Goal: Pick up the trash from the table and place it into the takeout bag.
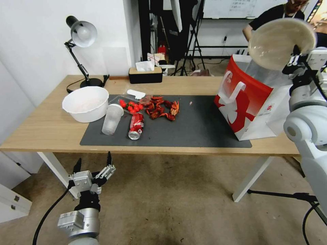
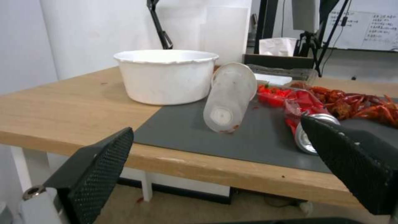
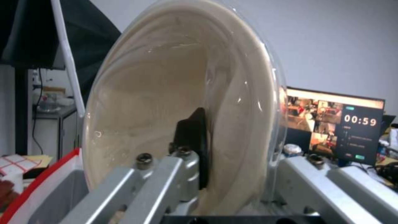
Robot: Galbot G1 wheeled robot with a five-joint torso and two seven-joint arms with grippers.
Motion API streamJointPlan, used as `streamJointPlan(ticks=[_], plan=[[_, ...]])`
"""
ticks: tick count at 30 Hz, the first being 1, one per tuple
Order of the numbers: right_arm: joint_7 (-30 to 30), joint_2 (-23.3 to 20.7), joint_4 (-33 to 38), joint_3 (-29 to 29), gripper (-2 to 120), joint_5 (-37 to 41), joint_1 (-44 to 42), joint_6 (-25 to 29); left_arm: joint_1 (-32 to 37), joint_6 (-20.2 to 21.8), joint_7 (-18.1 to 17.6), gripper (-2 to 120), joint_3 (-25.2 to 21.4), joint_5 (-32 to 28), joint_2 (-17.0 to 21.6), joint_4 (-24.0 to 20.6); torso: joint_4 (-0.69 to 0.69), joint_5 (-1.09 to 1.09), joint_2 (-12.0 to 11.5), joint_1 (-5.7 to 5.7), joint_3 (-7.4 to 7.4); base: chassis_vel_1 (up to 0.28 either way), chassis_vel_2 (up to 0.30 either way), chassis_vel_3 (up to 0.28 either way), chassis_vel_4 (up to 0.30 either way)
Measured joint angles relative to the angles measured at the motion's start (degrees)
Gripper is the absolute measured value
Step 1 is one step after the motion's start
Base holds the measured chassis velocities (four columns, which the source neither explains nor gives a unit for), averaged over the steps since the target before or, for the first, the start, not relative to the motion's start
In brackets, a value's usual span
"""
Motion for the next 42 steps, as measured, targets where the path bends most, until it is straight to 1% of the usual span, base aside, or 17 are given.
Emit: streamJointPlan(ticks=[1, 4, 5, 12, 14, 16, 17, 19, 20, 22, 26, 30, 31, 32, 37, 40, 42], plan=[[0.0, 0.0, 0.0, 0.0, 16, 0.0, 0.0, 0.0, 0.0, 0.0, 0.0, 100, 0.0, 0.0, 0.0, 0.0, 0.0, 0.0, 0.0, 0.0, 0.0, 0.0, 0.0, 0.0, 0.0], [-0.5, 0.1, -0.8, -0.3, 30, -0.4, 0.0, 0.1, -0.1, 0.0, 0.0, 100, 0.0, 0.0, 0.1, 0.2, 0.0, 0.0, 0.0, 0.0, 0.0, 0.0, 0.0, 0.0, 0.0], [-0.5, 0.1, -0.8, -0.3, 30, -0.4, 0.0, 0.1, -0.1, 0.0, 0.0, 100, 0.0, 0.0, 0.1, 0.2, 0.0, 0.0, 0.0, 0.0, 0.0, 0.0, 0.0, 0.0, 0.0], [-1.2, -0.8, -0.8, -0.8, 60, -0.2, 0.6, 0.8, -0.3, -0.1, 0.0, 100, 0.1, 0.0, 0.1, 0.4, 0.0, -0.01, 0.0, 0.0, 0.0, 0.0, 0.0, 0.0, 0.0], [-1.5, -0.9, -0.5, -0.8, 63, 0.1, 0.5, 1.3, -0.3, -0.1, 0.0, 100, 0.2, 0.0, 0.1, 0.4, 0.0, 0.0, 0.0, 0.0, 0.0, 0.0, 0.0, 0.0, 0.0], [-1.9, -0.9, 0.9, -1.0, 75, 2.0, -0.4, 3.7, -0.3, -0.1, 0.0, 100, 0.2, 0.0, 0.1, 0.4, -0.01, -0.01, 0.0, 0.0, 0.0, 0.0, 0.0, 0.0, 0.0], [-1.9, -0.9, 0.9, -1.0, 75, 2.0, -0.4, 3.7, -0.3, -0.1, 0.0, 100, 0.2, 0.0, 0.1, 0.4, -0.01, -0.01, 0.0, 0.0, 0.0, 0.0, 0.0, 0.0, 0.0], [-2.0, -0.6, 2.6, -1.4, 85, 4.9, -1.9, 7.4, -0.3, -0.1, 0.0, 100, 0.2, 0.0, 0.1, 0.4, 0.0, -0.01, 0.0, 0.0, 0.0, 0.0, 0.0, 0.0, 0.0], [-2.0, -0.6, 2.6, -1.4, 85, 4.9, -1.9, 7.4, -0.3, -0.1, 0.0, 100, 0.2, 0.0, 0.1, 0.4, 0.0, -0.01, 0.0, 0.0, 0.0, 0.0, 0.0, 0.0, 0.0], [-2.8, -0.2, 5.6, -1.6, 96, 11.1, -4.2, 10.1, -0.2, -0.1, 0.0, 100, 0.2, -0.1, 0.1, 0.2, 0.0, -0.01, 0.0, 0.0, 0.0, 0.0, 0.0, 0.0, 0.0], [-6.1, 0.3, 10.3, -1.5, 100, 17.2, -10.1, 12.9, 0.0, -0.2, 0.0, 100, 0.1, -0.1, 0.2, -0.1, -0.01, -0.02, 0.0, 0.0, 0.0, 0.0, 0.0, 0.0, 0.0], [-6.8, 0.4, 10.9, -1.4, 100, 17.4, -11.2, 13.5, 0.1, -0.3, 0.0, 100, 0.1, -0.1, 0.2, -0.1, -0.01, -0.01, 0.0, 0.0, -0.01, 0.0, 0.0, 0.0, 0.0], [-11.1, 1.1, 12.9, -1.0, 100, 17.5, -15.7, 16.4, 0.4, -0.7, 0.0, 100, 0.0, -0.1, 0.1, -0.1, 0.0, -0.02, 0.0, 0.0, -0.01, 0.0, 0.0, 0.0, 0.0], [-13.5, 1.5, 13.4, -0.6, 100, 17.0, -17.9, 17.9, 0.5, -0.9, 0.0, 100, 0.1, -0.1, 0.1, -0.2, 0.01, -0.02, 0.0, 0.0, -0.01, 0.0, 0.0, 0.0, 0.0], [-18.0, 2.9, 14.2, 0.5, 100, 14.0, -24.8, 21.6, 0.5, -1.1, 0.0, 100, 0.2, 0.0, 0.0, -0.2, 0.0, 0.0, 0.0, 0.0, -0.01, 0.0, 0.0, 0.0, 0.0], [-22.0, 5.3, 14.0, 1.7, 100, 10.3, -32.8, 26.6, 0.5, -1.4, -0.1, 100, 0.0, -0.2, 0.1, 0.1, 0.0, -0.01, 0.0, 0.0, -0.01, 0.0, 0.0, 0.0, 0.0], [-23.2, 6.3, 13.4, 2.1, 100, 9.3, -35.2, 28.4, 0.5, -1.4, -0.1, 100, -0.1, -0.3, 0.1, 0.2, -0.01, -0.01, 0.0, 0.0, -0.01, 0.0, 0.0, 0.0, 0.0]])
